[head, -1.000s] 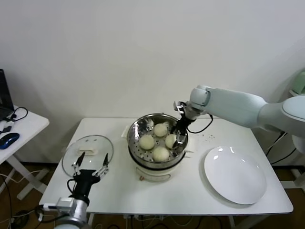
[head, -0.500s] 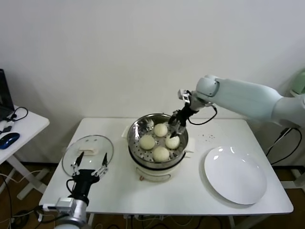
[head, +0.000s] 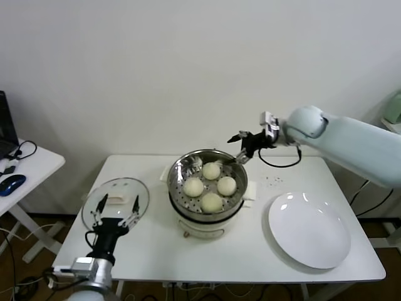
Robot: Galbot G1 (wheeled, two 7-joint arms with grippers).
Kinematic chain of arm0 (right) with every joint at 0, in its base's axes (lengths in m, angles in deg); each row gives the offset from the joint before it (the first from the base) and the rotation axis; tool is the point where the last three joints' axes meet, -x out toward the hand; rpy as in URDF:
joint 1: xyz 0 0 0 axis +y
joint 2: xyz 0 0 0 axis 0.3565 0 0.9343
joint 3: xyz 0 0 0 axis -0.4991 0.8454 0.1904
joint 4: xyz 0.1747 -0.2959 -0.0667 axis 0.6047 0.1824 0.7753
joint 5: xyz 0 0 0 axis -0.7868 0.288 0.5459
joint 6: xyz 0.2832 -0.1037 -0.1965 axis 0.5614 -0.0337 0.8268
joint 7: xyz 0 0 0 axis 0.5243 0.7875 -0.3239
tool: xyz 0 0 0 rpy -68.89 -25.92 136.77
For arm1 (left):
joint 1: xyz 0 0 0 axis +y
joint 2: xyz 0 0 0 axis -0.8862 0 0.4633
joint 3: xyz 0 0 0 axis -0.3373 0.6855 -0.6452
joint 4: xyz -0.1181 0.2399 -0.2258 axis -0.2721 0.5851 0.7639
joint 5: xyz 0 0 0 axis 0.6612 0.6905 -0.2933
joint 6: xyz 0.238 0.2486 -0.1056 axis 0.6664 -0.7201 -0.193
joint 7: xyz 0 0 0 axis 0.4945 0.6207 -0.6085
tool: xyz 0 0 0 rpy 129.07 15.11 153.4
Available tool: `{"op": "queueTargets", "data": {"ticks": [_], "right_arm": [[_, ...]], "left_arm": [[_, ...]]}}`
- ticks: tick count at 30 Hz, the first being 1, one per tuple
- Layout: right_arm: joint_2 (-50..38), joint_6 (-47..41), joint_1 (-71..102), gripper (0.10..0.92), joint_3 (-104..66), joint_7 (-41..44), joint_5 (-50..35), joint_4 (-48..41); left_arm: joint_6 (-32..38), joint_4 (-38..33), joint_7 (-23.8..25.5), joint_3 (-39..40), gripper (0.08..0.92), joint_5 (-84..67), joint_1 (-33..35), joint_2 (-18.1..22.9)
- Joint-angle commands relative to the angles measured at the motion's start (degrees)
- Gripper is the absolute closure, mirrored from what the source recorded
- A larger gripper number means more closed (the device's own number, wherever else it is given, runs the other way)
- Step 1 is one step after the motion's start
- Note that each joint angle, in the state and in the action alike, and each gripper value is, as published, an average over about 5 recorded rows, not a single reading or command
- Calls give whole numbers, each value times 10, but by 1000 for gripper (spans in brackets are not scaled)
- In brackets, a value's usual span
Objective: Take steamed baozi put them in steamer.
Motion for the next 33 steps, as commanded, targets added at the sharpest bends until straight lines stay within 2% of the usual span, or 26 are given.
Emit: {"op": "queueTargets", "data": {"ticks": [1,8,12,19,26,33], "right_arm": [[-190,4,368,203,-408,-163,60,182],[-162,57,630,203,-644,-226,128,210],[-85,62,762,203,-779,-246,148,232],[51,93,923,203,-921,-257,213,261],[185,139,1016,203,-992,-272,268,301],[293,196,1079,203,-1009,-304,310,297]], "left_arm": [[35,5,6,-10,177,18,-9,1],[46,12,27,-23,177,13,-13,3],[42,18,39,-28,177,4,-11,4],[39,28,45,-45,177,-5,-4,5],[45,41,63,-67,177,-29,-12,8],[55,40,74,-83,177,-35,-8,16]]}}
